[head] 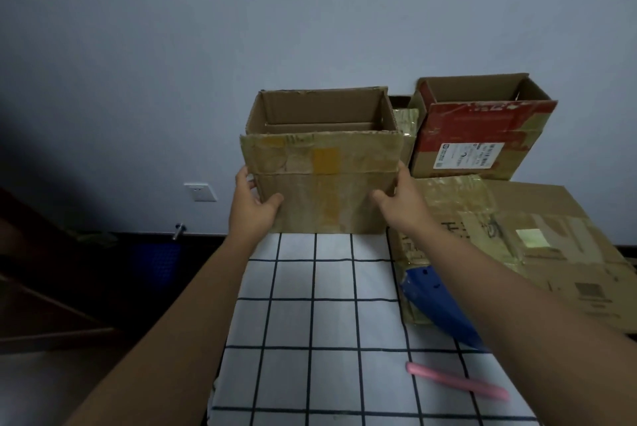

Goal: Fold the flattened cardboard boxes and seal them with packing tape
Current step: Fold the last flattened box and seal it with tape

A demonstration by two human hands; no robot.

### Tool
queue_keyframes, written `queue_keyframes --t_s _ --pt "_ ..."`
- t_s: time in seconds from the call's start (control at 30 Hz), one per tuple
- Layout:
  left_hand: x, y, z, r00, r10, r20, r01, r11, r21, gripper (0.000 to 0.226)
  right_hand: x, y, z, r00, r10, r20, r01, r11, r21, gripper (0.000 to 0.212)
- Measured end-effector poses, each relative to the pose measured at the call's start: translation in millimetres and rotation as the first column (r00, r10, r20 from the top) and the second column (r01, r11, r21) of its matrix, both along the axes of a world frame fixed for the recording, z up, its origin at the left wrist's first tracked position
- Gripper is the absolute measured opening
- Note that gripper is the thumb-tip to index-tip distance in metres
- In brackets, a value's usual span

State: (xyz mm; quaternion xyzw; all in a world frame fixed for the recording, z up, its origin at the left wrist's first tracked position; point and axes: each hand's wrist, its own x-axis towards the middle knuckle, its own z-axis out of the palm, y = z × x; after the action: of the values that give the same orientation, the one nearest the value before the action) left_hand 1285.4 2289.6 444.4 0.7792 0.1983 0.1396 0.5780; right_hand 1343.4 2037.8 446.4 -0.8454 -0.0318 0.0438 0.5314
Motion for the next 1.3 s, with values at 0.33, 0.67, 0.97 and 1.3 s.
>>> queue_keyframes --t_s 0.33,0.67,0.97,1.3 --pt "-17.9 -25.9 0.7 0.998 -0.042 -0.041 0.039 0.996 -0.083 0.092 -16.5 -19.7 6.2 0.988 0.034 -0.150 -0.038 0.999 -0.020 0.083" --pt "-78.3 -105.4 -21.2 0.971 -0.099 -0.217 0.130 0.982 0.135 0.036 -96.0 -114.3 9.7 0.987 0.162 0.023 -0.087 0.640 -0.764 0.050" --pt "-131.3 -172.6 -20.0 0.920 -0.270 -0.284 0.344 0.904 0.255 0.031 -139.0 -123.9 -28.6 0.930 0.321 -0.179 -0.319 0.460 -0.829 0.082" --pt "-139.1 -180.6 -9.3 0.917 -0.330 -0.223 0.393 0.835 0.386 0.029 -168.5 -167.3 -0.8 0.960 0.281 0.001 -0.171 0.589 -0.790 0.074"
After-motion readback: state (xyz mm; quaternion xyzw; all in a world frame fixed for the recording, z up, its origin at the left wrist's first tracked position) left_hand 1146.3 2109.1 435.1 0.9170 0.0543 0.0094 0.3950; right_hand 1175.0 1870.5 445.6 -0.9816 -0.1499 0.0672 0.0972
